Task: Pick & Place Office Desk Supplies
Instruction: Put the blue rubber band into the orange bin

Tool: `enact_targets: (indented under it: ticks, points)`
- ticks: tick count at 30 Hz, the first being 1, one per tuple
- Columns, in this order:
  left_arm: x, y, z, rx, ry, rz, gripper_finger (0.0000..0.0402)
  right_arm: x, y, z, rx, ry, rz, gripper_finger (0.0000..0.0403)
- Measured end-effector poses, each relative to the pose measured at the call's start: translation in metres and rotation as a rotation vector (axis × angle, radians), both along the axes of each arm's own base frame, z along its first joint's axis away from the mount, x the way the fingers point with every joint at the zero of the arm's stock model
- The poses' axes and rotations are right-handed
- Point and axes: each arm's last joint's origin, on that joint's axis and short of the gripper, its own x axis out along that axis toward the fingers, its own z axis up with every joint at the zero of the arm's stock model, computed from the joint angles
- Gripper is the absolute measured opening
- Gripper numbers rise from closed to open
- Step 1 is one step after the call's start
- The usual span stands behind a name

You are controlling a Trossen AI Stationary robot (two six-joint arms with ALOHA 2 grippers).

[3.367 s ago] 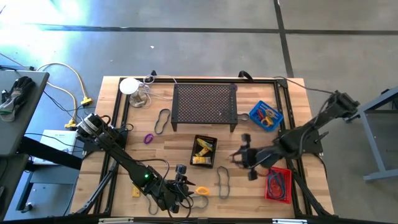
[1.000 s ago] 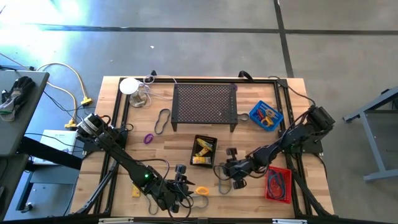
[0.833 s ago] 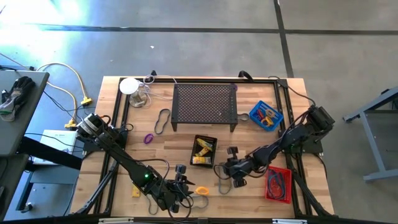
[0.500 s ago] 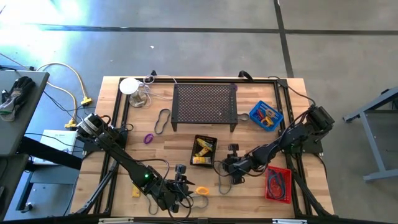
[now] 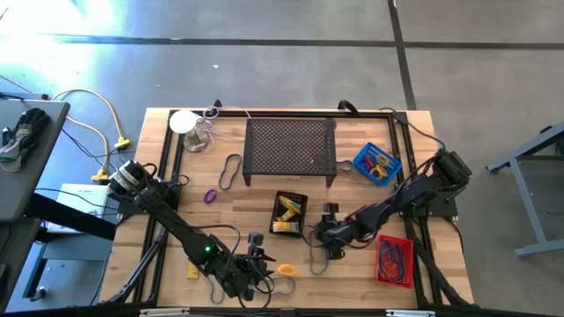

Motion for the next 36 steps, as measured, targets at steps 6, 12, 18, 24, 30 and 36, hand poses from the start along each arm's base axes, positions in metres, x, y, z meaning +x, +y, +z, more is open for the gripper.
enact_targets:
  ticks: [6, 12, 18, 24, 30, 36]
  points:
    - [0.0, 0.0, 0.0, -0.001, 0.0, 0.001, 0.0142, 0.003, -0.004, -0.008, -0.012, 0.026, -0.012, 0.0173]
    - [0.0, 0.0, 0.0, -0.001, 0.0, 0.001, 0.0142, 0.004, -0.003, -0.008, -0.013, 0.027, 0.027, 0.0125]
    - [0.0, 0.0, 0.0, -0.001, 0.0, 0.001, 0.0142, 0.004, -0.003, -0.008, -0.036, 0.024, 0.06, 0.0017]
    - [0.0, 0.0, 0.0, -0.001, -0.001, 0.001, 0.0142, 0.004, 0.0, 0.0, -0.082, -0.005, 0.058, 0.0003]
    - [0.0, 0.0, 0.0, 0.0, 0.0, 0.001, 0.0142, 0.005, 0.036, 0.049, -0.201, -0.134, 0.17, 0.0002]
    - [0.0, 0.0, 0.0, 0.0, 0.005, 0.002, 0.0142, -0.011, 0.079, 0.107, -0.211, -0.202, 0.265, 0.0002]
